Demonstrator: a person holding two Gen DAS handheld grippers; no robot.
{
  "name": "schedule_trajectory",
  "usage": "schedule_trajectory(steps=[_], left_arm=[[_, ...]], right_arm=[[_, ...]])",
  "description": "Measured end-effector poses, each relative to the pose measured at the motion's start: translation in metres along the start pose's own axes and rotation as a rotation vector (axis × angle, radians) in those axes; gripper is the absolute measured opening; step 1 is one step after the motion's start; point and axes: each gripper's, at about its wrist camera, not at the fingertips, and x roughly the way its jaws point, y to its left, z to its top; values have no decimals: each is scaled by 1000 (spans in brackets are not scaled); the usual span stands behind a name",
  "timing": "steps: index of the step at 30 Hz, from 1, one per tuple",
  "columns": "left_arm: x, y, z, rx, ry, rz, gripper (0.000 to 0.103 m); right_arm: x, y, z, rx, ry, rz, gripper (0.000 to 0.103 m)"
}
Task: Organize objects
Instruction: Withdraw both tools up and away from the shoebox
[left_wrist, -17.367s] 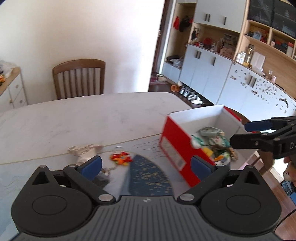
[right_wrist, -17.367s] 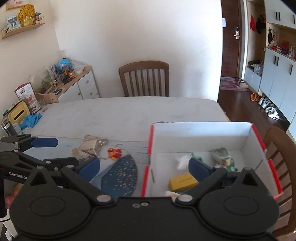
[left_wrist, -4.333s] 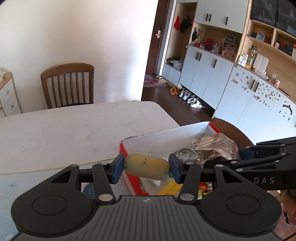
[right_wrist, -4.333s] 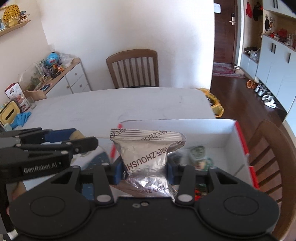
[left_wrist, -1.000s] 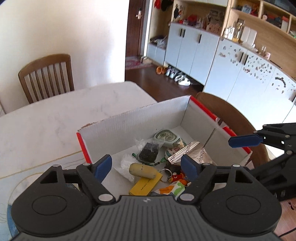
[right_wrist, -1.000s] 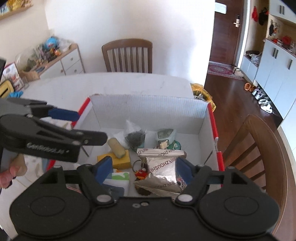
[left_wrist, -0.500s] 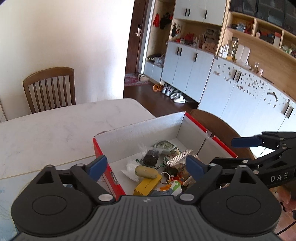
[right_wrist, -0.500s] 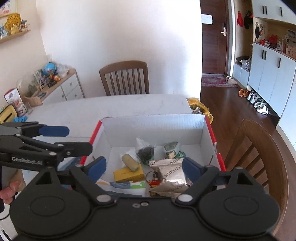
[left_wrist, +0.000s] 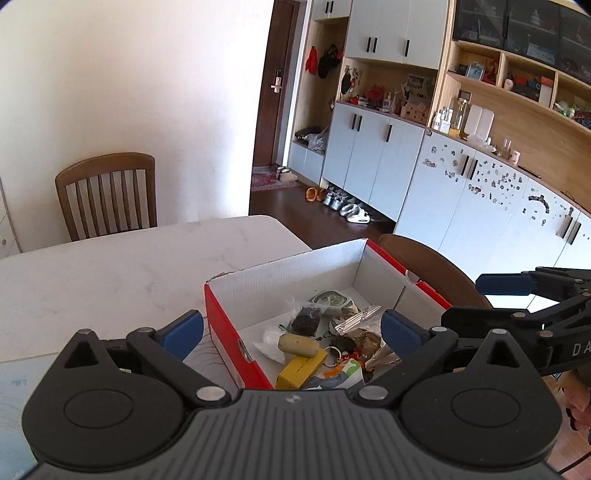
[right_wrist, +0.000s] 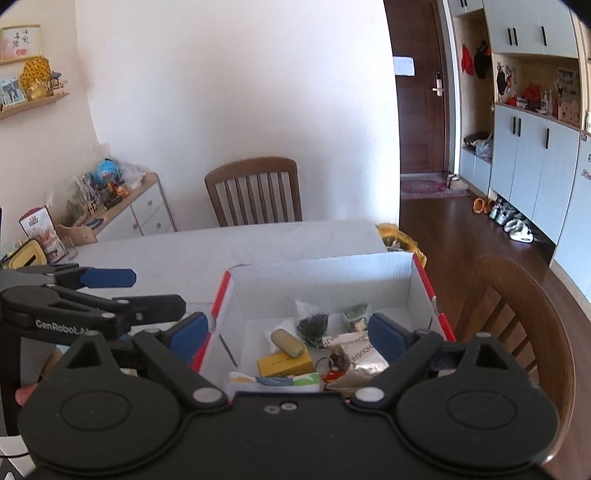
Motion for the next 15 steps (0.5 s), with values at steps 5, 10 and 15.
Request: schedule_trajectory(steps=[5, 10, 15], left_arm=[[-11, -1, -7, 20, -24, 9, 103], [-20, -2, -14, 22, -35, 4, 103], [-23, -4, -20, 53, -39, 33, 103]], right_arm=[[-7, 11, -6, -15, -29, -25, 93], [-6, 11, -12, 42, -31, -28, 93], [-5, 16, -21, 65, -28, -30, 93]])
